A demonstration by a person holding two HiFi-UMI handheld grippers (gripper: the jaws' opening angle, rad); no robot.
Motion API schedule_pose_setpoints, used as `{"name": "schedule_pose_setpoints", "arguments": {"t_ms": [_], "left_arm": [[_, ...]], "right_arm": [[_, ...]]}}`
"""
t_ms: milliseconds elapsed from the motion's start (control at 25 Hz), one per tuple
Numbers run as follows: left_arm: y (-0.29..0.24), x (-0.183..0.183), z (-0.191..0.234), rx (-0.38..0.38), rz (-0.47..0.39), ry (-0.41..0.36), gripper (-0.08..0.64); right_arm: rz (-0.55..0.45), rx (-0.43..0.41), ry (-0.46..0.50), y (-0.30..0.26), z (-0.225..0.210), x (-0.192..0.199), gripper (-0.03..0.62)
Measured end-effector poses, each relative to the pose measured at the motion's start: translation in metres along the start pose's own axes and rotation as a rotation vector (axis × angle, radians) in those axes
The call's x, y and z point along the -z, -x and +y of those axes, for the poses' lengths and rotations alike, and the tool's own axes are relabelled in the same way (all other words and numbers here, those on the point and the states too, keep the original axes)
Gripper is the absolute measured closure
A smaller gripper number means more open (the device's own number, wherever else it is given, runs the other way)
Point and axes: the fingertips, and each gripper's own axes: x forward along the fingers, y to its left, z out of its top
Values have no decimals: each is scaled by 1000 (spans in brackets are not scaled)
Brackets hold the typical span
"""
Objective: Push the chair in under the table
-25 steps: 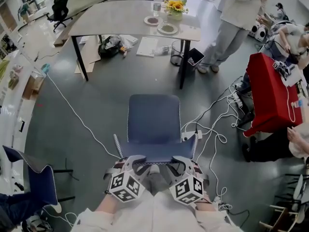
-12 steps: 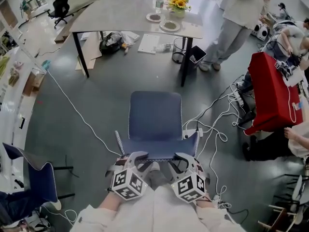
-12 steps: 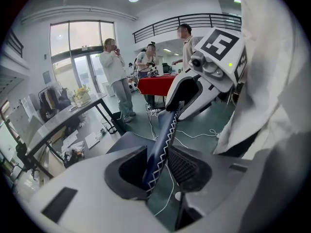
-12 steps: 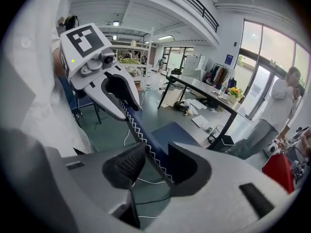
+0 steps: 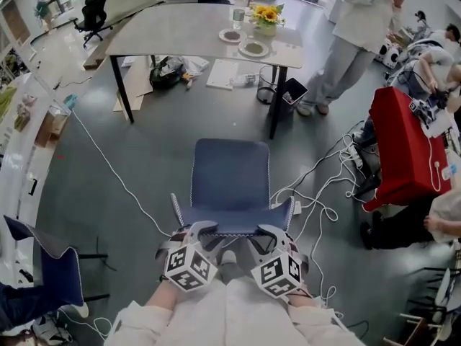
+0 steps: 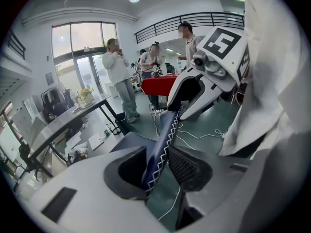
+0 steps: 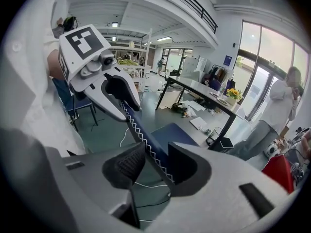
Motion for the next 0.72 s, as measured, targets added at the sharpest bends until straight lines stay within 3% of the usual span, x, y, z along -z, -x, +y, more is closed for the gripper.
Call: {"name": "schedule_pose_setpoints", "arguments": {"t_ms": [720], "left_arm": [[-29, -19, 58, -22, 4, -2, 400]], "right_arm": [[-93, -57, -30, -27, -54, -20, 471]]}}
